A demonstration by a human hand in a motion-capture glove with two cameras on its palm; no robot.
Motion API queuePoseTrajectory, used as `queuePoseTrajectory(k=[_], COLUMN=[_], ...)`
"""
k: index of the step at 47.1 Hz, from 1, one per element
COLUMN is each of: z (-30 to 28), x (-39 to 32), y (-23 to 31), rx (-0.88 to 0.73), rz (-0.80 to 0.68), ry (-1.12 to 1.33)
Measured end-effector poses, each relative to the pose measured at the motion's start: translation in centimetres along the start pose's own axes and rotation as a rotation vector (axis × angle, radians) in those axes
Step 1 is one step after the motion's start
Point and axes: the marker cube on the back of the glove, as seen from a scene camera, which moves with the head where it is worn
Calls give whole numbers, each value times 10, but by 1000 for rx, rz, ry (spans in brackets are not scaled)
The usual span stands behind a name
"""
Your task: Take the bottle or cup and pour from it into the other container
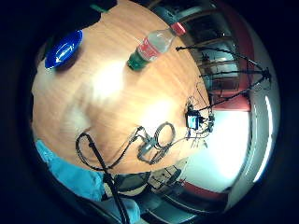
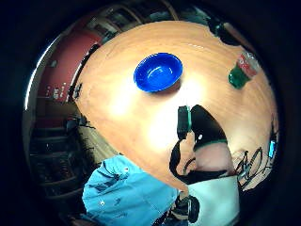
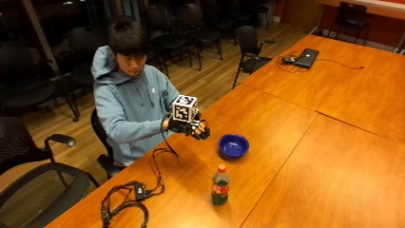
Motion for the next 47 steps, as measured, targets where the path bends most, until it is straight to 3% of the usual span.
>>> queuePoseTrajectory(k=[12,47], z=[-3,10], x=[20,114], y=[11,27], rx=[27,241], rz=[73,148], ry=[-126,-139])
